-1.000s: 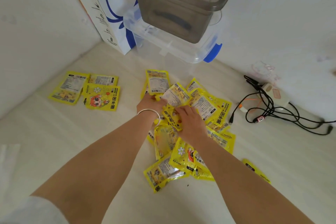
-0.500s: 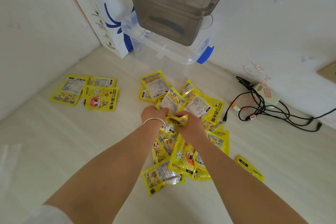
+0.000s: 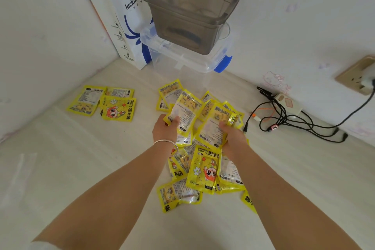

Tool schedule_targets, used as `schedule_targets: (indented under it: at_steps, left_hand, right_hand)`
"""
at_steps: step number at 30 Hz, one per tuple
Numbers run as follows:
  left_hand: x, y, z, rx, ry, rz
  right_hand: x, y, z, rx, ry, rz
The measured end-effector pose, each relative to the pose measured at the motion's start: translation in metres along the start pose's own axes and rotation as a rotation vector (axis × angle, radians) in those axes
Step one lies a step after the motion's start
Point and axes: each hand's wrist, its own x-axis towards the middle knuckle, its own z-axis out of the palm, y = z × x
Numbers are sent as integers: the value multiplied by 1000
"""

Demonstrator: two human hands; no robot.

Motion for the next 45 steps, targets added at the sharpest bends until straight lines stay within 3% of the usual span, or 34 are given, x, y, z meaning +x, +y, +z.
schedule_targets:
  at_steps: [5,9,13,16,19,28,37,45]
  left_hand:
    - [-22,8,-8,-258,-222,-176]
    - [-43,10,-13,-287,-358,-216]
    - [-59,11,-10,-400,-462,-364]
    - [-70,6,2,-334,-489,-461]
    - [-61,-22,31,-187,-562,-427]
    - [-173,-10,90,184,-876,-80]
    - [-349,-42,162,394,-1315,20]
    - [-487,-98,240,574,-1490,92]
  right_hand:
    - [-19,2,2,-25,-235,53]
    - [-29,4,-4,-55,-262,49]
    - [-42,4,-18,-80,-267,25]
    - [-53,7,-39,-50,-247,2]
    - [-68,12,-67,24,-207,-44]
    - [-143,61,-196,265,175,-203]
    - [-251,141,-343,613,536,-283]
    - [-327,195,-470,796,779,-245]
